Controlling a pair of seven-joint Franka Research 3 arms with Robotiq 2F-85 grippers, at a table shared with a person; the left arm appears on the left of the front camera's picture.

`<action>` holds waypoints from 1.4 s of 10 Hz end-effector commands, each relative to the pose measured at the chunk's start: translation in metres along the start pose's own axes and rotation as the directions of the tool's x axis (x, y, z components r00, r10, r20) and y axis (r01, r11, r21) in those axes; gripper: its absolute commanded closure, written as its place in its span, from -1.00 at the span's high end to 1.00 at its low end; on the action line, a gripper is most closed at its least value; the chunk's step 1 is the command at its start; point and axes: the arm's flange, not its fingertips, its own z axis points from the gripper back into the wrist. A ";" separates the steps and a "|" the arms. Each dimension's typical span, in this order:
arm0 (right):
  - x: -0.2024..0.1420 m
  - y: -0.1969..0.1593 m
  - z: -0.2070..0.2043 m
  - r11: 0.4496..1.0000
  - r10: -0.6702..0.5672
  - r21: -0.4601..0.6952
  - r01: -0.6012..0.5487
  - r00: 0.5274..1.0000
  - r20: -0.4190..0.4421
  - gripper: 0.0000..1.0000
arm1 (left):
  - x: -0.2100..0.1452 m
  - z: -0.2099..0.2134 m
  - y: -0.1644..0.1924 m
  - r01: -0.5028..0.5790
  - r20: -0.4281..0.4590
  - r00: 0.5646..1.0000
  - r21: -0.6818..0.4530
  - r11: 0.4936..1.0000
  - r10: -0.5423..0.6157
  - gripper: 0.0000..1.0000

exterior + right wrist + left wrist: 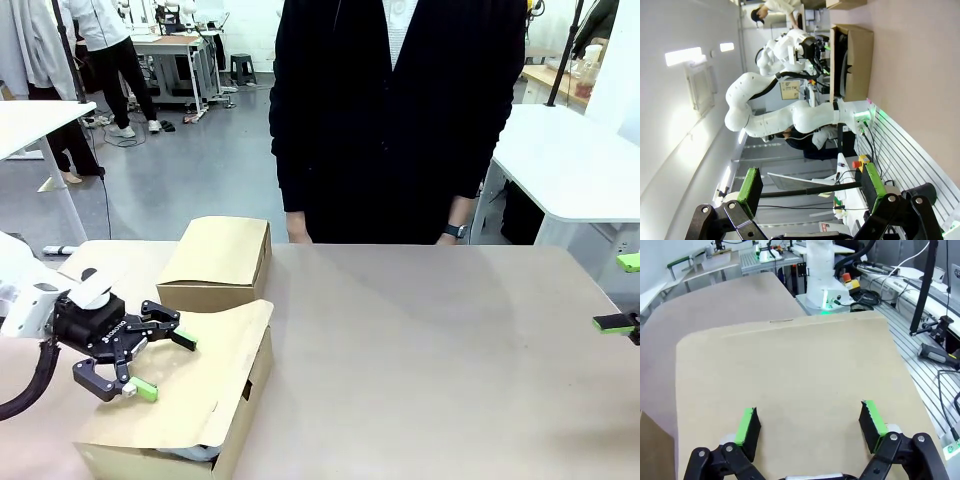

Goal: Place items inside the box.
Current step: Close the lid of the Mailer Box closest to the robot.

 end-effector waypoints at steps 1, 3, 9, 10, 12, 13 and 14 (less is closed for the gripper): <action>0.000 0.003 0.001 1.000 0.024 0.016 -0.024 1.000 0.006 1.00 | 0.009 -0.023 -0.061 0.035 0.011 0.999 0.040 0.999 -0.035 1.00; 0.000 0.003 0.001 1.000 0.024 0.016 -0.024 1.000 0.006 1.00 | 0.017 -0.022 -0.069 0.035 -0.019 0.999 0.049 0.998 -0.034 1.00; 0.000 0.003 0.001 1.000 0.024 0.016 -0.024 1.000 0.006 1.00 | 0.062 0.053 -0.091 -0.198 0.226 0.959 0.094 0.976 0.173 1.00; 0.000 0.003 0.001 1.000 0.024 0.016 -0.024 1.000 0.006 1.00 | 0.068 0.084 -0.094 -0.318 0.311 0.913 0.139 0.938 0.264 1.00; 0.000 0.003 0.001 1.000 0.024 0.016 -0.024 1.000 0.006 1.00 | 0.066 0.123 -0.097 -0.667 0.451 0.725 0.269 0.695 0.520 1.00; 0.000 0.003 0.001 1.000 0.024 0.016 -0.024 1.000 0.006 1.00 | 0.062 0.138 -0.097 -0.823 0.449 0.567 0.271 0.499 0.691 1.00; 0.000 0.003 0.001 1.000 0.024 0.016 -0.024 1.000 0.006 1.00 | 0.057 0.155 -0.094 -0.904 0.503 0.422 0.170 0.392 0.754 1.00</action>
